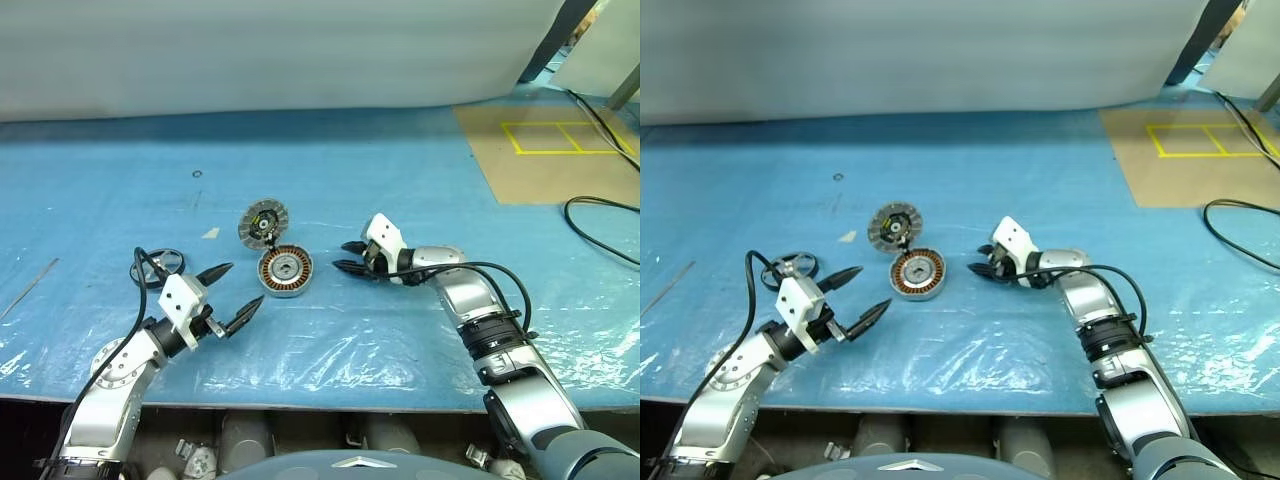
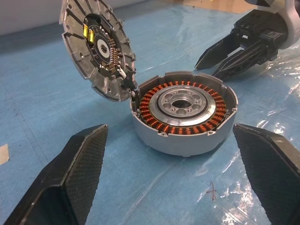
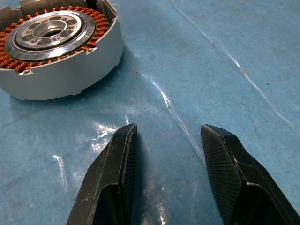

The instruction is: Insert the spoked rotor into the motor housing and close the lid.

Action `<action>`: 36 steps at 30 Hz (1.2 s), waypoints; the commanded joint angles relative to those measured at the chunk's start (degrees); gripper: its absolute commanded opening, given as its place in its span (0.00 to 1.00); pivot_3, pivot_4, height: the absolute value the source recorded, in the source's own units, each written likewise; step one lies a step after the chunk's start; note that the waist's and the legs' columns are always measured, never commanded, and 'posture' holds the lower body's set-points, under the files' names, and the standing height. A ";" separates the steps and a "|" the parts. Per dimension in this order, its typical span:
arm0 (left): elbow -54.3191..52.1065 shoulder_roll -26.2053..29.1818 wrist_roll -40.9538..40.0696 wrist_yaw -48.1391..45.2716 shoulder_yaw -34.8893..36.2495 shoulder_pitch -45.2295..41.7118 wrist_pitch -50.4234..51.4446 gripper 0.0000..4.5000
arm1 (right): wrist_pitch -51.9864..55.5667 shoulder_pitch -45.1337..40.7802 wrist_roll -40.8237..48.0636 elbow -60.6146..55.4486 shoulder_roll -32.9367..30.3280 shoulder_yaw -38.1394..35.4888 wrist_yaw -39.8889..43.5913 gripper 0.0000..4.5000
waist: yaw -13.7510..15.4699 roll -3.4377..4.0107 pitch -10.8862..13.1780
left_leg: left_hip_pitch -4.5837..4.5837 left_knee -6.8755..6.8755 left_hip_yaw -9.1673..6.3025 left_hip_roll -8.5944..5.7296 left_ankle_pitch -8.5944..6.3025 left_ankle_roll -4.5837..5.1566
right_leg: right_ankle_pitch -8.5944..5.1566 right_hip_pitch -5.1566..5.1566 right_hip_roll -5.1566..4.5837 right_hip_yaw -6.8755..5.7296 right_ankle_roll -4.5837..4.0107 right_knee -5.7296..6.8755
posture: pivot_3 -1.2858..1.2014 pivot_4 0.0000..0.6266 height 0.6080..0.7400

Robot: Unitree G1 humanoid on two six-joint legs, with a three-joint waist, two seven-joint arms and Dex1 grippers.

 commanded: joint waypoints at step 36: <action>2.32 -0.27 0.06 -1.43 -0.14 -2.50 -2.84 1.00 | -4.71 -2.29 2.17 -0.29 -3.61 -3.77 -3.24 0.98 | -0.02 0.00 0.00 | -0.03 0.00 0.00 -0.01 0.10 -0.17 | 0.01 0.00 0.00 0.00 0.01 0.00 | 0.52 0.24 1.00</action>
